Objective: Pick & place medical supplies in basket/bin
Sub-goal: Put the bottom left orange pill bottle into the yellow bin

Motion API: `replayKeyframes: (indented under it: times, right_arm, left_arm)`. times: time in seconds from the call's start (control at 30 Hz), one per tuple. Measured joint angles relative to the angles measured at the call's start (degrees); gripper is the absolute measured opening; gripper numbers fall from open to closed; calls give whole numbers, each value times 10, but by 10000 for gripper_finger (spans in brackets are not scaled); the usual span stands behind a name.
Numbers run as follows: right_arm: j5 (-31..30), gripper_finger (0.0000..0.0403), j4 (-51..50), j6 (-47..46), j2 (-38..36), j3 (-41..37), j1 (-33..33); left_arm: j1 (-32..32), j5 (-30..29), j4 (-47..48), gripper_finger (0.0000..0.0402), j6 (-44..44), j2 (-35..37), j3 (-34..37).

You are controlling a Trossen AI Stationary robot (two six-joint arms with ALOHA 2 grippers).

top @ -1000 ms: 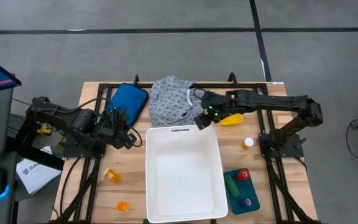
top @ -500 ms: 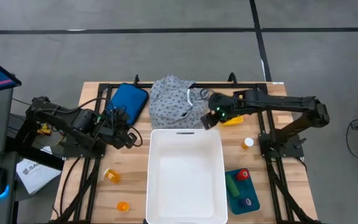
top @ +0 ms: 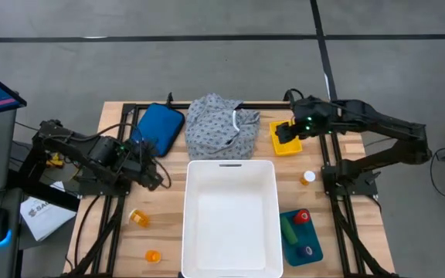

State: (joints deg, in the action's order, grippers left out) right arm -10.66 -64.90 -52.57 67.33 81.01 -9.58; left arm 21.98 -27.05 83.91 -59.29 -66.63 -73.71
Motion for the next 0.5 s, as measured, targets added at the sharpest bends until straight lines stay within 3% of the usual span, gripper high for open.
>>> replayKeyframes:
  times: [0.27, 0.5]
  right_arm:
    - [-14, 191, 8, -21, -23, 0, 22]
    - [-15, 191, 11, -25, -22, 0, 39]
  left_arm:
    - [79, 194, -21, 75, 76, -3, 0]
    - [191, 208, -74, 193, -19, -8, 0]
